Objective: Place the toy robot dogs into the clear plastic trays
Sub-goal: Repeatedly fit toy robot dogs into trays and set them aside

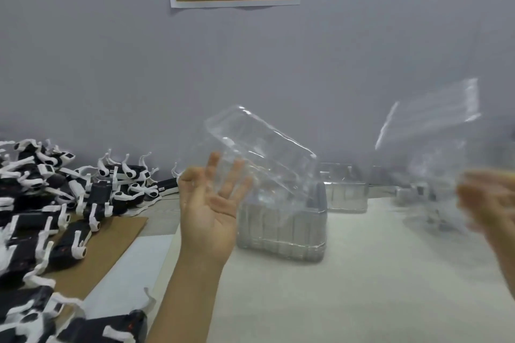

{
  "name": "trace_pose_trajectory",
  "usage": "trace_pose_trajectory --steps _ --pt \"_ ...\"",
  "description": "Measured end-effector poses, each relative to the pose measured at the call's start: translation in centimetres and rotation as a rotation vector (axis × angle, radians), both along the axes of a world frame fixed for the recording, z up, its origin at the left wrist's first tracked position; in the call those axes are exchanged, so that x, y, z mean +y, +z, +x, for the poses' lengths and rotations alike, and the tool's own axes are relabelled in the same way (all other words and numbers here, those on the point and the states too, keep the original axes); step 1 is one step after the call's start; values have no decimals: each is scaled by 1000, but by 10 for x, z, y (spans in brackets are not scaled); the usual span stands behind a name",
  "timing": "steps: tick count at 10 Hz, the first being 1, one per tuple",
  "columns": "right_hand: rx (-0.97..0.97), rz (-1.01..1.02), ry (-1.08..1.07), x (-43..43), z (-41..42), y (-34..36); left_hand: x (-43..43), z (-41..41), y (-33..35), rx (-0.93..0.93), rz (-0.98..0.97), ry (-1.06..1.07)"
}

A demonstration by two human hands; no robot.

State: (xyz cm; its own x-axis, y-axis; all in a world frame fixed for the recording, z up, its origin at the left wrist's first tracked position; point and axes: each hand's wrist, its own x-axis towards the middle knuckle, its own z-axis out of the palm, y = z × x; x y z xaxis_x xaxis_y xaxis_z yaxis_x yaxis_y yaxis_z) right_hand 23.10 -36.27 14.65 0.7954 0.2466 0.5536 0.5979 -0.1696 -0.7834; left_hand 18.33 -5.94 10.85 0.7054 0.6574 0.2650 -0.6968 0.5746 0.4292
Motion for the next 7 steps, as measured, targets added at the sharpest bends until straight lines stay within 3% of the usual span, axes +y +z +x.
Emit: trace_pose_trajectory --steps 1,2,3,4,5,6,7 --pt "-58 -446 -8 19 -26 -41 18 21 -11 -27 -197 -75" --pt "-265 -1024 30 30 -14 -72 17 39 -22 -5 -312 -127" --pt "-153 -979 64 41 -4 -93 8 54 -33 104 -346 -160" --pt "-209 -435 -46 62 12 -84 4 62 -46 331 -274 -104" --pt "67 -261 41 97 42 -67 2 61 -59 629 -72 60" --pt "135 -432 116 131 75 -55 6 56 -74 870 94 146" --pt "88 -552 126 144 100 -68 15 54 -85 978 169 320"
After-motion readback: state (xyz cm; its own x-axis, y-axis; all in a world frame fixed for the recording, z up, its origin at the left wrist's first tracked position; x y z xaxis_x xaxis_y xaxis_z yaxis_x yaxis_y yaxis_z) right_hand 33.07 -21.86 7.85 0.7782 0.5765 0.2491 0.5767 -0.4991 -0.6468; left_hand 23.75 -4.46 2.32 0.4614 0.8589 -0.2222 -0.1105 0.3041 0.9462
